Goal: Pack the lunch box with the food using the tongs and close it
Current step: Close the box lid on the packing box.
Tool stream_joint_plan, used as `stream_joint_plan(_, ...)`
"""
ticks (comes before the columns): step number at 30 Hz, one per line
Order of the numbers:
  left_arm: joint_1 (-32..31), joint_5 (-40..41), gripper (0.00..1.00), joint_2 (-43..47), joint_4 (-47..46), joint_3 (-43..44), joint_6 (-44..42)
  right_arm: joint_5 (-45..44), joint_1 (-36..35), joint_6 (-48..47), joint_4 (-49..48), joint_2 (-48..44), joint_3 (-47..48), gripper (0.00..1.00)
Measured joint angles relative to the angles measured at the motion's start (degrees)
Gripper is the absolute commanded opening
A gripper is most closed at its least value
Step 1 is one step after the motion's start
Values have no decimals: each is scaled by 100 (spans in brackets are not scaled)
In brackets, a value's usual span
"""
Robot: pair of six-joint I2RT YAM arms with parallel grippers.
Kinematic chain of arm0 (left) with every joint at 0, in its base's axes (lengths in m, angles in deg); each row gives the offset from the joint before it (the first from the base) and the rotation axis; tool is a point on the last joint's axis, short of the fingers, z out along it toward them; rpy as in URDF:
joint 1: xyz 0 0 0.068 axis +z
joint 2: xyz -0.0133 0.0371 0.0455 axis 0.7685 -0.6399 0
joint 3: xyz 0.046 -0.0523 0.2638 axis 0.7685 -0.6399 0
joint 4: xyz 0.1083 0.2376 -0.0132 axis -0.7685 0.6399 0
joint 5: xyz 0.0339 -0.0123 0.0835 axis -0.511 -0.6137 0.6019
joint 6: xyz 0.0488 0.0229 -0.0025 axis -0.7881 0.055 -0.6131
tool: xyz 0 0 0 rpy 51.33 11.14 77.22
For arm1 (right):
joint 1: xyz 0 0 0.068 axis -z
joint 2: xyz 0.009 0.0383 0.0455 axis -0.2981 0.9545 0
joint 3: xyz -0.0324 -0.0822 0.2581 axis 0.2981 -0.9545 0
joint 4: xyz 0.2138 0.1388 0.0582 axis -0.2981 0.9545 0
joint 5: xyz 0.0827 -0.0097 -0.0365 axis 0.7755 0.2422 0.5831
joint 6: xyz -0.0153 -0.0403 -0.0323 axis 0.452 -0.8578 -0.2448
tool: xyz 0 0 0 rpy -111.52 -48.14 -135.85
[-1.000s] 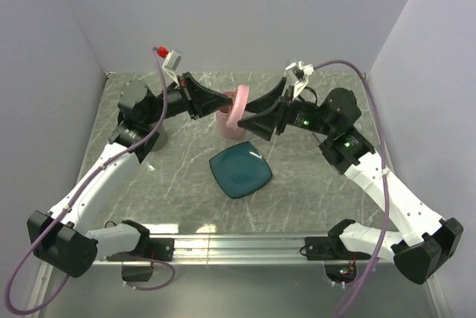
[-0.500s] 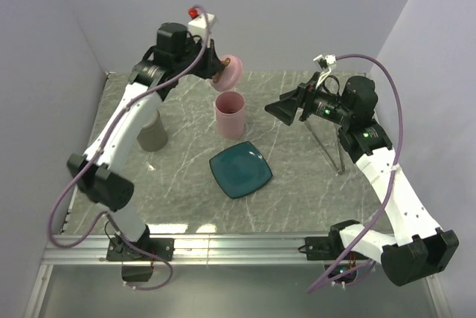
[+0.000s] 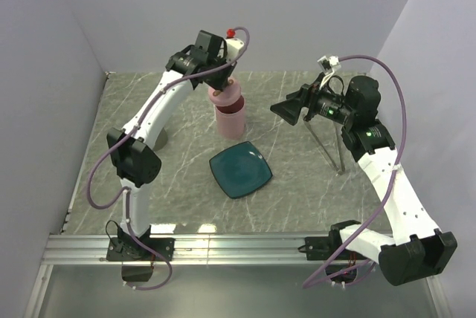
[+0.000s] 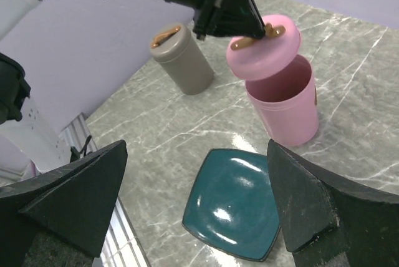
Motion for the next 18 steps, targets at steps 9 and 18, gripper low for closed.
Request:
stream_joint_plan(9, -247, -2, 0, -267, 17, 9, -195, -103, 131, -83, -9, -24, -101, 100)
stream_joint_plan(18, -334, 94, 0, -647, -24, 13, -238, -103, 195, -151, 4, -24, -122, 100)
